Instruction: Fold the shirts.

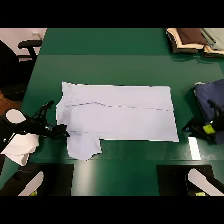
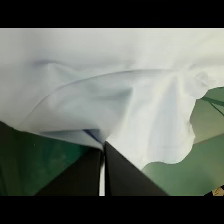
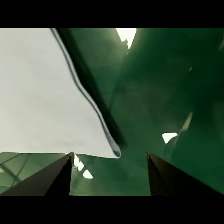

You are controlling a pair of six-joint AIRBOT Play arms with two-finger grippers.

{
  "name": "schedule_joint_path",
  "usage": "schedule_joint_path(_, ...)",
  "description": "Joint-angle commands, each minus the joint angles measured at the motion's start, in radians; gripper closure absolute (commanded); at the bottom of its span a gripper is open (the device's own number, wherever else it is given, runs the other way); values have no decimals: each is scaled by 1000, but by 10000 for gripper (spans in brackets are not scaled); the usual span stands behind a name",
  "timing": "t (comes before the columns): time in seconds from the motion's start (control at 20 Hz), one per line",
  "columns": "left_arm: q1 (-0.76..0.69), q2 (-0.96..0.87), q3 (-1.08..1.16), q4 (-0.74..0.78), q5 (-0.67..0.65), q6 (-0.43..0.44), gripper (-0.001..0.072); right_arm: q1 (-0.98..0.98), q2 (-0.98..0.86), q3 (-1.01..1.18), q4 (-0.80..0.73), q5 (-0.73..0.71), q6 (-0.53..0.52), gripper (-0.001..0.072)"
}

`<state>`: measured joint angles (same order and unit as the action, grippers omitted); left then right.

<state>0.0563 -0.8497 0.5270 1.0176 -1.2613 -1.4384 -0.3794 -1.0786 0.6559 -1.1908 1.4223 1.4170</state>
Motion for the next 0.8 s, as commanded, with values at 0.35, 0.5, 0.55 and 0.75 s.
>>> schedule_joint_path(0.35,1,1,19,29,-61,5,681,125,-81,-80,132,-127,-50,683)
schedule_joint_path(0.5,0,79,19,68,-130,-19,682,163,35,-33,-13,-5,-50,697)
schedule_joint_path(0.55,0,130,19,76,-154,-43,682,162,85,-21,-60,54,-50,697)
schedule_joint_path(0.75,0,267,19,-3,-217,-84,682,162,259,42,-174,161,-25,699)
